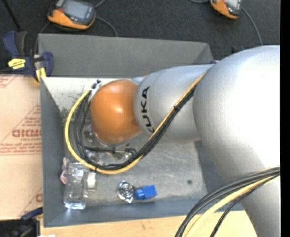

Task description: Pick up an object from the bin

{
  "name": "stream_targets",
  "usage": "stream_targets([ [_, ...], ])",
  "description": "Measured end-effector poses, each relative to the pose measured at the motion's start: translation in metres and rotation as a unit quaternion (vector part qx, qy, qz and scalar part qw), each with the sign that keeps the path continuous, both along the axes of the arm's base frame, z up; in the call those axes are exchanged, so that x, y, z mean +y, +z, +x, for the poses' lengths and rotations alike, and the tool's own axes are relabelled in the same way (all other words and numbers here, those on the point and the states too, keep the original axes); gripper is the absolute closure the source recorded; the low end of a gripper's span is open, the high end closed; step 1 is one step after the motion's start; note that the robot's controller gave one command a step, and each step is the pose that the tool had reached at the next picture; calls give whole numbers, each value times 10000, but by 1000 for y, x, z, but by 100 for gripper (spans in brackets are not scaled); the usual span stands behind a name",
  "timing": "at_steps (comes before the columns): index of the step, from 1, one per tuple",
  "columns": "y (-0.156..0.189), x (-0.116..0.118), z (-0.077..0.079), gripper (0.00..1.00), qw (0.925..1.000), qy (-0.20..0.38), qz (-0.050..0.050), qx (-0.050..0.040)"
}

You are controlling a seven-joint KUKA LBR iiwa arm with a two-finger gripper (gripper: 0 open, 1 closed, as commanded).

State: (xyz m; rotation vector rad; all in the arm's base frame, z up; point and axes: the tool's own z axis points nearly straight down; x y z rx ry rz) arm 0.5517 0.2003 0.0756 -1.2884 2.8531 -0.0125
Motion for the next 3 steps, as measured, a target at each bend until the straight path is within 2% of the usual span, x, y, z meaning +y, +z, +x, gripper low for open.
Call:
stream_targets([
  [1,69,1,56,100,9999,103,31,-7],
  [2,83,-36,81,100,10000,29,17,22],
  [3,140,-46,88,100,10000,79,24,10],
])
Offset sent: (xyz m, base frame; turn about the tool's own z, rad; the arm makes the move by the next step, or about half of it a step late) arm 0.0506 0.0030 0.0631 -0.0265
